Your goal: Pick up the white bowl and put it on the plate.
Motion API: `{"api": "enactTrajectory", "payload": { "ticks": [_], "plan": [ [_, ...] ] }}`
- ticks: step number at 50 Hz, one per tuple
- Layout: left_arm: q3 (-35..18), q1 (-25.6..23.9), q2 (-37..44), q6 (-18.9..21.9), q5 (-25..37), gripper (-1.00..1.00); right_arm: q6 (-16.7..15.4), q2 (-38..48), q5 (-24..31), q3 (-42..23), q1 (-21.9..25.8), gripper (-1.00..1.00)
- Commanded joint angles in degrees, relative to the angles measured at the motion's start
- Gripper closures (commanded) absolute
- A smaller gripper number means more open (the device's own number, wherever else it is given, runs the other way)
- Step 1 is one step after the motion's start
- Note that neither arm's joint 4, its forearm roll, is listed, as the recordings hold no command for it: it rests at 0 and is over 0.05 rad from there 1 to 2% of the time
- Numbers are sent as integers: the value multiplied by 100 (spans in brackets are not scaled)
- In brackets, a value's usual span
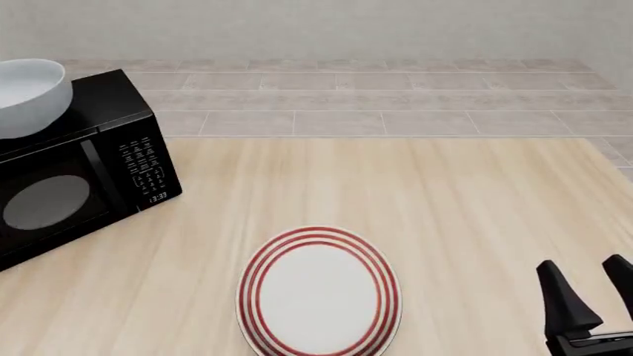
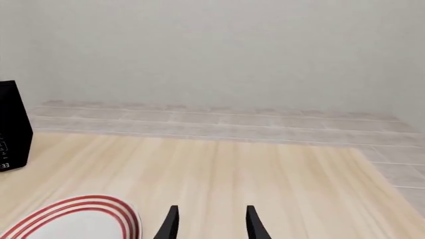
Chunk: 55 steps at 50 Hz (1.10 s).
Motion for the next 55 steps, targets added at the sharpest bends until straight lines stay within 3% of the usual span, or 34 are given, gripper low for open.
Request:
{"api": "enactTrajectory", "payload": {
  "ticks": [1, 7, 11, 32, 55],
  "plan": [
    [-414, 115, 562, 150, 211, -100, 4, 91, -88, 1, 76, -100],
    [-736, -27, 974, 171, 437, -100, -15, 125, -127, 1, 99, -100],
    [-695, -14, 973, 459, 307, -100, -29, 43, -55, 0, 87, -100],
    [-938, -324, 1594, 626, 386, -100, -36, 79, -63, 1, 90, -100],
    [-737, -131, 1913, 874, -1, -100, -60, 4, -16, 0, 99, -100]
  ]
}}
